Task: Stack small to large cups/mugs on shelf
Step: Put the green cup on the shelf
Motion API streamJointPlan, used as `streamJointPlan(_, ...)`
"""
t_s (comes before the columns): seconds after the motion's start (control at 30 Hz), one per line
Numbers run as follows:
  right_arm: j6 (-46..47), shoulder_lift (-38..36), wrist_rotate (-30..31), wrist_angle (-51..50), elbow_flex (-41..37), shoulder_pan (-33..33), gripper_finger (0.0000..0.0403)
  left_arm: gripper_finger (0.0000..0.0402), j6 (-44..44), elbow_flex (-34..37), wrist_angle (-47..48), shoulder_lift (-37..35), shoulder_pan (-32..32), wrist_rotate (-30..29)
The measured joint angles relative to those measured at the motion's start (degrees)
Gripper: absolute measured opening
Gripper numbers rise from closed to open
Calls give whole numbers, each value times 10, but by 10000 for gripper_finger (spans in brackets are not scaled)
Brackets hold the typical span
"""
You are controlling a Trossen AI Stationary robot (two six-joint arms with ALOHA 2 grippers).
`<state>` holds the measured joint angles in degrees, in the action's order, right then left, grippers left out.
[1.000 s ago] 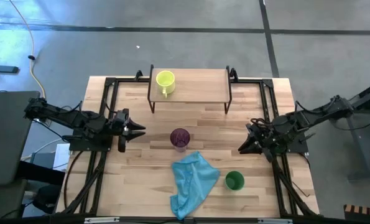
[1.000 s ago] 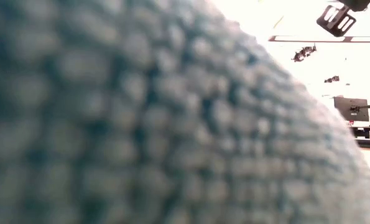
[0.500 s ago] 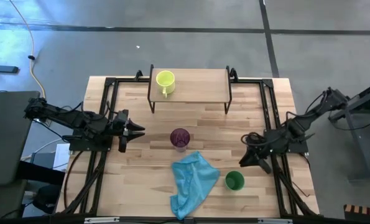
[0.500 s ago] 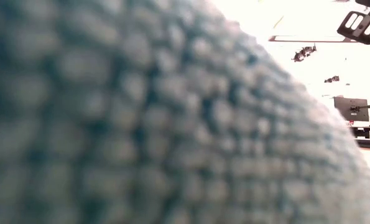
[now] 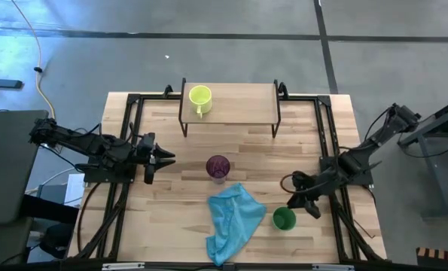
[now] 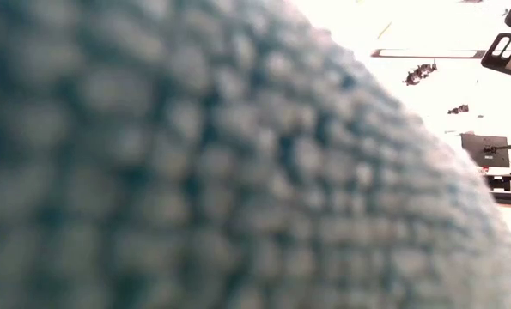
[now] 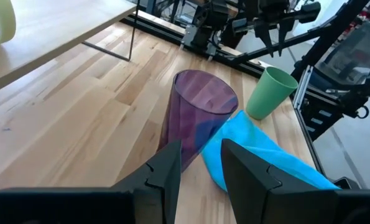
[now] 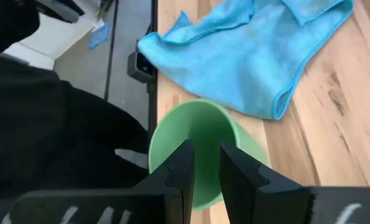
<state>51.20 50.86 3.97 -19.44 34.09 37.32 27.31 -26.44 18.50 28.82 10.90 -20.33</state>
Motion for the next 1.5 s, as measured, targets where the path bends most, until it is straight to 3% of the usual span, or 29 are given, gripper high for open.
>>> streamJointPlan(0.33,-26,6,46,-3,0,0,57,104,2,0,4,0,0,0)
streamJointPlan(0.77,-62,15,49,10,0,25,57,104,17,0,23,0,0,0)
streamJointPlan(0.97,-52,47,21,24,0,29,59,104,17,0,23,0,0,-2)
streamJointPlan(1.5,-50,60,40,62,0,29,110,104,35,0,19,-2,0,-3)
